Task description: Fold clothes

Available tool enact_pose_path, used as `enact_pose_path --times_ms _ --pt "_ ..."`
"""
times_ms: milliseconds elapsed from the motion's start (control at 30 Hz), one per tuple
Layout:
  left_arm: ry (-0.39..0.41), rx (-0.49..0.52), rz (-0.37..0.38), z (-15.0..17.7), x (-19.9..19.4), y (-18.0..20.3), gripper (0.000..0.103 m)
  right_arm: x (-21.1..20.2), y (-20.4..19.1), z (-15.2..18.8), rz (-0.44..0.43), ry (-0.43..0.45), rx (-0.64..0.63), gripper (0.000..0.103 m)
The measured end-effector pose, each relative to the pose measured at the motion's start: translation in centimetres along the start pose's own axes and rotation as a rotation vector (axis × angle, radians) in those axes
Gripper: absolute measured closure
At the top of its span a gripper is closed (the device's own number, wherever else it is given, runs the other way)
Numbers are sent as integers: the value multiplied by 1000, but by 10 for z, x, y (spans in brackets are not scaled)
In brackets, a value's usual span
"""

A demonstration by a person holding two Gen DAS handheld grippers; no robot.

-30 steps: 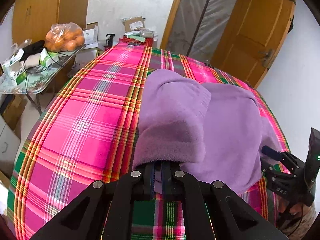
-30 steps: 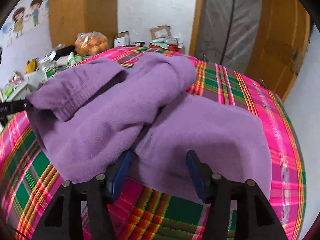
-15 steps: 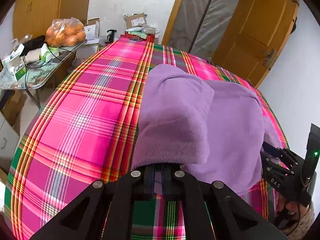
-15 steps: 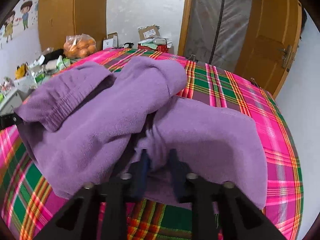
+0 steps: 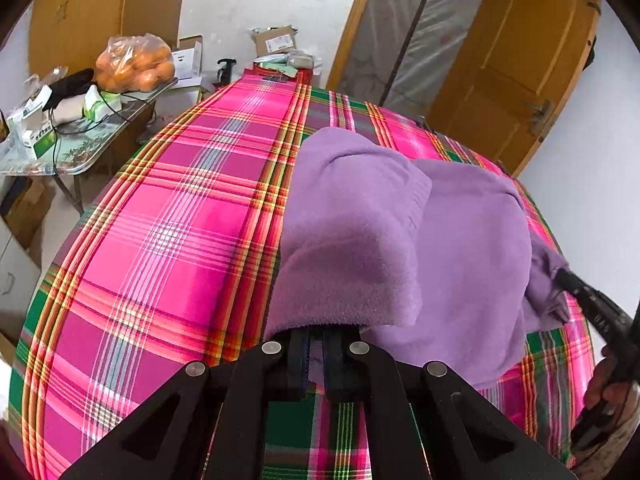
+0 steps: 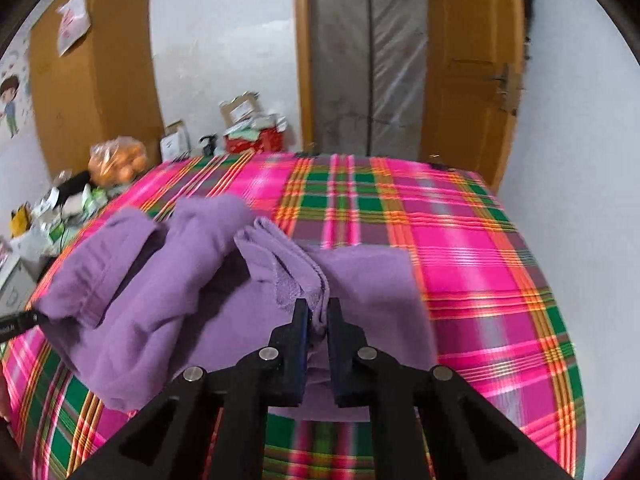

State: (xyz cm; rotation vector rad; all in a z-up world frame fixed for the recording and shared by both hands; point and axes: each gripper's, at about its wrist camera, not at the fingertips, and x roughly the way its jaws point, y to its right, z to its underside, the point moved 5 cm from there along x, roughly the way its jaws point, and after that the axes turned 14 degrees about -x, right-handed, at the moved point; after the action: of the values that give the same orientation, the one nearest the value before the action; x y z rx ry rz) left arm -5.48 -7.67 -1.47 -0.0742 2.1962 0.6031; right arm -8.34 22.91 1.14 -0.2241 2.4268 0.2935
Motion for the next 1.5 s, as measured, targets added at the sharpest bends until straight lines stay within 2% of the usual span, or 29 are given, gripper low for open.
enact_pose_path --times_ms 367,733,1167,1500 --pt "0 1 -13 1 0 -2 98 -20 80 6 140 30 146 94" --pt "1 5 -32 3 1 -1 98 -20 148 39 270 0 260 94" --pt "7 -2 -52 1 1 1 98 -13 201 76 374 -103 343 94" --pt "17 -11 -55 1 -4 1 98 1 207 88 424 -187 350 93"
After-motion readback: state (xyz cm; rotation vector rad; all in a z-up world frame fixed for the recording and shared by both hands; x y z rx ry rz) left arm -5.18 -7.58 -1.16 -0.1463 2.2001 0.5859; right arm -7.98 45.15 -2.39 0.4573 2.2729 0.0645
